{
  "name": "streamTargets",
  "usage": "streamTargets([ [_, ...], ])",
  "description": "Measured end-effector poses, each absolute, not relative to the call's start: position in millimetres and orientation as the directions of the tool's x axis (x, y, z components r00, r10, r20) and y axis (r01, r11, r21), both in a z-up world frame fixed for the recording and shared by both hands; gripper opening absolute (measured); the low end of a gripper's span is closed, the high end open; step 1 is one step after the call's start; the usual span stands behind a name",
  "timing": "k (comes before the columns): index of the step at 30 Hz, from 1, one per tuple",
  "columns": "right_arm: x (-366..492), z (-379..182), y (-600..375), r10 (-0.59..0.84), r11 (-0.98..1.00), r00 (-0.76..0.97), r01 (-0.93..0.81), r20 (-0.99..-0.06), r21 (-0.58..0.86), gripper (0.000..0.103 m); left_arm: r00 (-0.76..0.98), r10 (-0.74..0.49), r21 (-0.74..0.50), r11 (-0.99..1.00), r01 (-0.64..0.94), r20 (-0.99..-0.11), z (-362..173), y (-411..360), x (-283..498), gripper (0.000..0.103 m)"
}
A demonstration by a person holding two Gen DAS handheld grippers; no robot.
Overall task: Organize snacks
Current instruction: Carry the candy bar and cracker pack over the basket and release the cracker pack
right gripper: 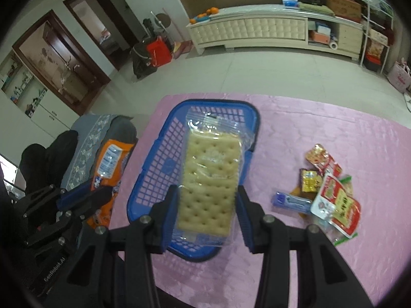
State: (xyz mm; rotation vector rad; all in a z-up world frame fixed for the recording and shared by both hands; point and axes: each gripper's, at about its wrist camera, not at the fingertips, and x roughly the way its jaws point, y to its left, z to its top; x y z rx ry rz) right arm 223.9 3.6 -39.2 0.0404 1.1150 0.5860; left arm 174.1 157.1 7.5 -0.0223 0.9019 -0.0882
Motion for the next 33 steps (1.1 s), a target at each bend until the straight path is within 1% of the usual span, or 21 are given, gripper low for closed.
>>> streamTargets([
  [3,232.9,-52.3,20.8,0.426,0.857,0.289,-0.433,-0.857,0.280,0.048,0.605,-0.093,-0.068,0.996,0.064,-0.791,-3.4,165.2,182.0,0.011],
  [6,241.1,-64.8,31.7,0.385,0.870,0.276,-0.428,-0.881,0.246,0.048,0.600,-0.076,-0.046,0.997,0.066,-0.797,-13.5,175.0,189.5,0.011],
  [9,248.4,-78.6,37.6,0.373,0.879,0.245,-0.403,-0.895,0.256,0.048,0.588,-0.105,-0.081,0.994,0.068,-0.802,-20.1,182.0,195.6,0.011],
  [12,251.0,-88.1,43.0,0.362,0.881,0.211,-0.395,-0.908,0.259,0.048,0.584,-0.111,-0.090,0.994,0.065,-0.804,-23.8,187.2,199.2,0.011],
  [17,251.7,-92.1,49.6,0.303,0.900,0.236,-0.390,-0.923,0.196,0.049,0.581,-0.124,-0.109,0.992,0.062,-0.804,-26.2,191.2,197.9,0.011],
  [20,252.0,-97.3,52.2,0.284,0.904,0.215,-0.385,-0.935,0.186,0.055,0.580,-0.121,-0.111,0.992,0.052,-0.806,-26.5,193.4,194.7,0.011],
  [21,251.0,-97.7,52.1,0.277,0.905,0.214,-0.386,-0.937,0.180,0.061,0.580,-0.118,-0.111,0.993,0.048,-0.806,-26.4,194.3,193.8,0.011],
  [22,249.1,-96.8,51.5,0.273,0.905,0.219,-0.390,-0.937,0.173,0.070,0.579,-0.117,-0.114,0.993,0.041,-0.807,-25.9,195.5,192.7,0.011],
  [24,246.6,-93.2,47.6,0.267,0.911,0.246,-0.381,-0.932,0.161,0.080,0.577,-0.121,-0.124,0.992,0.034,-0.808,-26.1,196.9,191.1,0.011],
  [25,245.7,-91.7,44.8,0.263,0.915,0.259,-0.372,-0.929,0.156,0.083,0.575,-0.124,-0.129,0.991,0.031,-0.809,-25.7,197.2,190.3,0.011],
  [33,241.9,-85.6,19.0,0.293,0.923,0.274,-0.331,-0.916,0.196,0.083,0.572,-0.128,-0.118,0.991,0.055,-0.810,-23.0,182.5,191.0,0.011],
])
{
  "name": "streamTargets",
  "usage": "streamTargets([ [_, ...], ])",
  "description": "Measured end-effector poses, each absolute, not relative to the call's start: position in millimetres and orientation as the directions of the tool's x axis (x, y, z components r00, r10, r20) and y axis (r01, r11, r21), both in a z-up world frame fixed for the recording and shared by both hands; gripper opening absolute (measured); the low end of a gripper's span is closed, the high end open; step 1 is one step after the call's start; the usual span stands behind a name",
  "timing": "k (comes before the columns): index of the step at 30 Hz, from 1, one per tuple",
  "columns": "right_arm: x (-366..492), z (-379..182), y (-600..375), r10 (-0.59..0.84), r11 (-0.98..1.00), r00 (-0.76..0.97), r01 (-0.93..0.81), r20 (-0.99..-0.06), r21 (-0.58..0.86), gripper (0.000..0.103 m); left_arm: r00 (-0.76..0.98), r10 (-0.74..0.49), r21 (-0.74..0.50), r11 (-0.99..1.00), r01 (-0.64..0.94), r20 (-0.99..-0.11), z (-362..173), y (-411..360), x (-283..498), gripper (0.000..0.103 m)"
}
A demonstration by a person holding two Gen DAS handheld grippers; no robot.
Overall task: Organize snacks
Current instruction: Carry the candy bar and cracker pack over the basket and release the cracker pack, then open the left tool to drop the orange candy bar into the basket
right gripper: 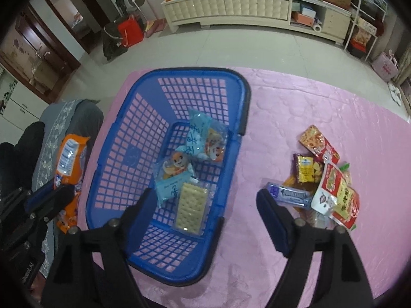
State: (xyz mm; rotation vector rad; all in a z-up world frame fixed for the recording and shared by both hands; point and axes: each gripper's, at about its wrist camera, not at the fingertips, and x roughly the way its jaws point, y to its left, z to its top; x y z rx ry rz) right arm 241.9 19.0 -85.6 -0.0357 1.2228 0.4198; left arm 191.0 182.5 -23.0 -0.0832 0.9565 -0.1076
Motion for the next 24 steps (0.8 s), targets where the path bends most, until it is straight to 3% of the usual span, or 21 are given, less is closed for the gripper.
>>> streamTargets([
  [24,257.3,-88.8,-47.2,0.327,0.925,0.345,-0.306,-0.880,0.224,0.083,0.490,-0.154,-0.113,0.987,0.114,-0.858,-58.9,122.6,266.2,0.011],
])
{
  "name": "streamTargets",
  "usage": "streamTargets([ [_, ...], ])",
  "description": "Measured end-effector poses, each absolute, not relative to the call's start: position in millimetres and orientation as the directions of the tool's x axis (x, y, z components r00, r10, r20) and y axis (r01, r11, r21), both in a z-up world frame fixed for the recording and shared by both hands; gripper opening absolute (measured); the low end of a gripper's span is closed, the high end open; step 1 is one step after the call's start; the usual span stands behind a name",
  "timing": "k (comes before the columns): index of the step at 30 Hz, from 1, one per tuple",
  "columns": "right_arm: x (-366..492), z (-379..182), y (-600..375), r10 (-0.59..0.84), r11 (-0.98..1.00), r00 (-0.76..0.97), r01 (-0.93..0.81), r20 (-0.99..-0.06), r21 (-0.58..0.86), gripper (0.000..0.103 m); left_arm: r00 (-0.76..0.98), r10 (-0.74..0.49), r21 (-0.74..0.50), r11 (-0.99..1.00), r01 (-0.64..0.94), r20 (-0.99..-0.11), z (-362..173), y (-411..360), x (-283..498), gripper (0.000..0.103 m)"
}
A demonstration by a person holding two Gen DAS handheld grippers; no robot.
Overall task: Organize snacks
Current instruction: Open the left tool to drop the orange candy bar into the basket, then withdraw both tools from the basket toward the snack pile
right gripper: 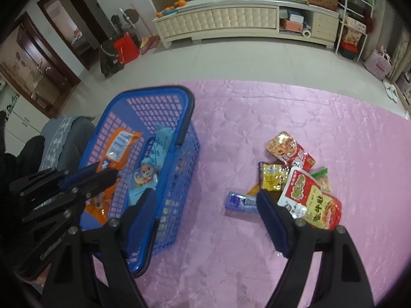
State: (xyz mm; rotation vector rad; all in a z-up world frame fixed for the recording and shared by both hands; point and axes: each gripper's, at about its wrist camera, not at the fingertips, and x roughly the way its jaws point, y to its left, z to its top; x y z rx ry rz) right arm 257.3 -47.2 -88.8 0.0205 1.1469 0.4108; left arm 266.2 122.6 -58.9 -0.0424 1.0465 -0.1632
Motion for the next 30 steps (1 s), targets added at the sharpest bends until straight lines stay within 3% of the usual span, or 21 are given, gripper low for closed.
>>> streamTargets([
  [1,258.3,-88.8,-49.2,0.328,0.927,0.350,-0.299,-0.877,0.227,0.083,0.485,-0.162,-0.123,0.986,0.112,-0.860,-62.9,122.8,270.6,0.011],
  [2,259.3,-89.2,-50.6,0.329,0.928,0.351,-0.295,-0.877,0.230,0.083,0.479,-0.171,-0.130,0.985,0.117,-0.861,-65.1,121.8,274.1,0.020],
  [3,259.6,-89.7,-51.4,0.330,0.927,0.349,-0.295,-0.877,0.231,0.083,0.467,-0.180,-0.134,0.982,0.130,-0.866,-67.6,118.9,276.7,0.030],
  [4,259.6,-89.5,-52.1,0.329,0.927,0.346,-0.298,-0.879,0.229,0.083,0.461,-0.162,-0.114,0.985,0.129,-0.873,-70.1,115.8,278.5,0.053],
  [5,258.9,-88.5,-54.0,0.327,0.927,0.348,-0.301,-0.879,0.226,0.083,0.470,-0.143,-0.094,0.988,0.126,-0.871,-69.6,113.3,277.4,0.058],
  [15,241.3,-69.0,-78.0,0.328,0.930,0.388,-0.291,-0.861,0.223,0.083,0.510,-0.144,-0.066,0.984,0.168,-0.848,-40.3,98.2,244.3,0.067],
  [20,226.0,-57.4,-92.2,0.332,0.931,0.404,-0.284,-0.853,0.228,0.083,0.542,-0.145,-0.056,0.982,0.178,-0.828,-19.6,84.3,230.4,0.077],
  [30,201.1,-42.5,-134.0,0.338,0.932,0.421,-0.274,-0.842,0.237,0.083,0.548,-0.158,-0.043,0.975,0.218,-0.822,-12.3,42.5,213.1,0.078],
])
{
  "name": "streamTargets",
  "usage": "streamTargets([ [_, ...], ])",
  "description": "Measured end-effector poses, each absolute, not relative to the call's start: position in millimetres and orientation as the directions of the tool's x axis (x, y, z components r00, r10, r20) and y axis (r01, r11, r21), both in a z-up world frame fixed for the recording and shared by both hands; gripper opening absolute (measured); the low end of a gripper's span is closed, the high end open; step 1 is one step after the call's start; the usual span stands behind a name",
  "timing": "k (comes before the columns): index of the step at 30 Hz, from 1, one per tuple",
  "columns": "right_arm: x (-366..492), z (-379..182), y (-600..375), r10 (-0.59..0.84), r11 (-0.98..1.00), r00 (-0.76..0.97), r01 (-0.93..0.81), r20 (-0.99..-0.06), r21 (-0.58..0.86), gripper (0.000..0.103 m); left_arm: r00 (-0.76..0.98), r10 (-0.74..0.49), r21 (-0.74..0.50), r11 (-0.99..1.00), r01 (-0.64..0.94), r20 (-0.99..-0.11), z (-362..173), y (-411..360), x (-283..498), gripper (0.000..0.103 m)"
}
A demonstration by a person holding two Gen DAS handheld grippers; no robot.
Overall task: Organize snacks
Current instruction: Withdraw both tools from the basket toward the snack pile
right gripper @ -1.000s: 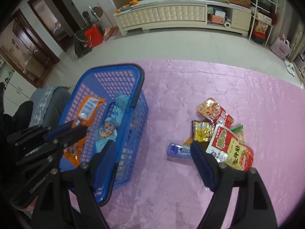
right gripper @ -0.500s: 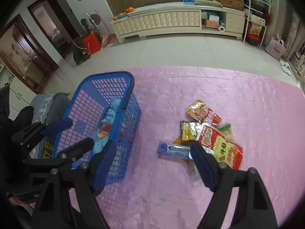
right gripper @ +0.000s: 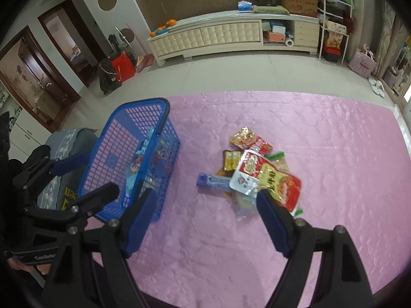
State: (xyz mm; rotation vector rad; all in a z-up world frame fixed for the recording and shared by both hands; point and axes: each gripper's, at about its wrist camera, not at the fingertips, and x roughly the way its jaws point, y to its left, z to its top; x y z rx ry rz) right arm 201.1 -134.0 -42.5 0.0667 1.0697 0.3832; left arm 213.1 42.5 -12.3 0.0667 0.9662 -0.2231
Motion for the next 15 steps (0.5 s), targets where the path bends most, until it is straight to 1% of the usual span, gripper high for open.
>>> streamTargets([
  [11,194.7,-55.5,-193.2,0.289,0.955,0.424,-0.194,-0.858,0.226,0.083,0.513,-0.180,-0.034,0.959,0.280,-0.839,-26.2,-17.6,220.3,0.078],
  [15,199.3,-62.1,-213.8,0.296,0.951,0.420,-0.209,-0.858,0.226,0.083,0.504,-0.187,-0.039,0.956,0.290,-0.843,-32.3,-33.6,225.3,0.078],
])
